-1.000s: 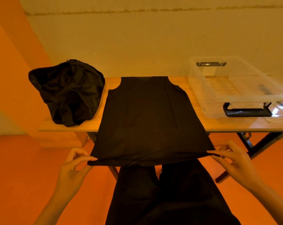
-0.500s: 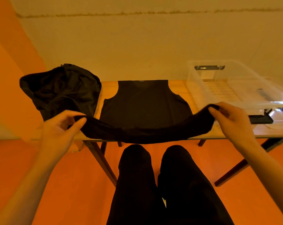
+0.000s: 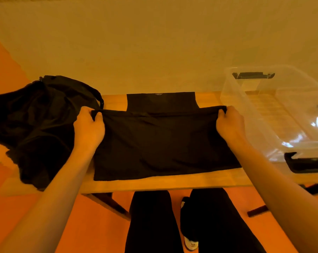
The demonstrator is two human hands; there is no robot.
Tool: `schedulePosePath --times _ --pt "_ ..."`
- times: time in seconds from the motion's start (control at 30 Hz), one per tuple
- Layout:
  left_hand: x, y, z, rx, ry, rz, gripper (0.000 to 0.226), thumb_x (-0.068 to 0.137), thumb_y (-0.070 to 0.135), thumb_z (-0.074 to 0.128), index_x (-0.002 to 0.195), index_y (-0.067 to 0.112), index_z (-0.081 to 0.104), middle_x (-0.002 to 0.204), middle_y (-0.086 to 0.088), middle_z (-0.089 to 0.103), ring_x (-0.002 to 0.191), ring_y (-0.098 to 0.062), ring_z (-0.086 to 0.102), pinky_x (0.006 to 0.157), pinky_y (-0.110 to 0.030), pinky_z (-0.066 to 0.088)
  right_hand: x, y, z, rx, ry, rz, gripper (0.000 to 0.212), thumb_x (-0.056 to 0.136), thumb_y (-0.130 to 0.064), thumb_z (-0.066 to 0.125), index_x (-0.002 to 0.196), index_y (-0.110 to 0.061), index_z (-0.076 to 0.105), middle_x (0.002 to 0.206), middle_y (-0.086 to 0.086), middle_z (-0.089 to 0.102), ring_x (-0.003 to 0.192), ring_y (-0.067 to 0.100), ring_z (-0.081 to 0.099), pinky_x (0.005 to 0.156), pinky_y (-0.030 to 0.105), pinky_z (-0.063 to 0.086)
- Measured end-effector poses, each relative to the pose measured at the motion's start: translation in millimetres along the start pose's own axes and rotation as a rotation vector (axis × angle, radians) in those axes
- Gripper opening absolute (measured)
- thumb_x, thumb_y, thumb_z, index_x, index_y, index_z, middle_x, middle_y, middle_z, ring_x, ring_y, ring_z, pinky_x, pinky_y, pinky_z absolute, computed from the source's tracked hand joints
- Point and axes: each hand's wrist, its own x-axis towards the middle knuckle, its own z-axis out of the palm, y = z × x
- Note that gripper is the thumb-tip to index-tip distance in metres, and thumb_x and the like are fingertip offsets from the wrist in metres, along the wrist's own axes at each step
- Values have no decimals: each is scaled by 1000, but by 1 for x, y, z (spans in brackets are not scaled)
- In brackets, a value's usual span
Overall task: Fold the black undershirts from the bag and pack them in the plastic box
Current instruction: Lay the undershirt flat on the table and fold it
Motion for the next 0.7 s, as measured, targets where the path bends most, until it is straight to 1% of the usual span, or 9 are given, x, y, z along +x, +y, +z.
schedulePosePath --times 0.17,0.3,0.33,0.37,0.43,0.47,0.53,0.6,0.7 --pt "24 5 36 -1 -36 -77 27 109 22 42 130 6 48 108 -3 49 101 -21 50 87 -37 42 34 -8 23 -4 28 64 35 109 -25 37 127 0 54 118 19 62 111 35 60 94 43 46" --pt "44 -5 51 17 -120 -85 35 107 25 44 136 6 49 125 -12 57 116 -31 56 98 -46 47 58 -9 39 -25 28 49 37 109 -24 38 131 1 55 127 21 60 118 37 58 102 46 44" --pt "47 -10 53 22 -134 -79 37 107 26 44 137 5 49 123 -15 59 112 -31 58 94 -46 49 62 -8 41 -26 31 57 38 109 -25 38 132 1 54 129 22 60 119 37 57 105 47 44" --pt "50 -14 54 17 -143 -72 38 107 26 45 138 4 48 113 -14 61 102 -28 61 84 -41 51 66 -5 44 -28 31 63 39 109 -26 38 132 0 54 129 22 59 120 37 57 105 48 43" --pt "53 -21 56 4 -158 -56 38 107 25 46 136 1 47 84 -6 56 73 -16 56 61 -30 41 71 0 47 -39 29 61 40 109 -27 37 132 1 54 129 23 59 119 38 56 105 50 43" --pt "54 -23 57 0 -168 -52 36 107 24 46 134 0 47 75 -4 51 64 -14 51 55 -29 36 73 3 48 -47 34 51 41 109 -28 37 132 1 54 128 23 59 119 39 56 104 50 43" --pt "58 -27 57 -23 -180 -57 36 107 24 47 133 -1 48 70 -3 47 58 -14 47 52 -30 34 76 8 49 -56 41 6 39 109 -28 37 125 2 56 120 22 62 112 38 58 98 49 45" --pt "65 -31 57 -43 -179 -54 35 107 24 49 131 -1 49 69 -3 47 57 -15 46 52 -30 34 79 11 49 -56 52 -38 34 109 -27 38 113 1 57 104 17 62 98 33 59 86 43 43" --pt "76 -33 57 -23 -162 -23 28 105 27 52 113 0 55 74 -9 52 64 -23 52 54 -35 40 84 12 49 -80 70 -61 30 109 -26 39 103 -4 57 91 10 57 86 25 54 79 38 38"
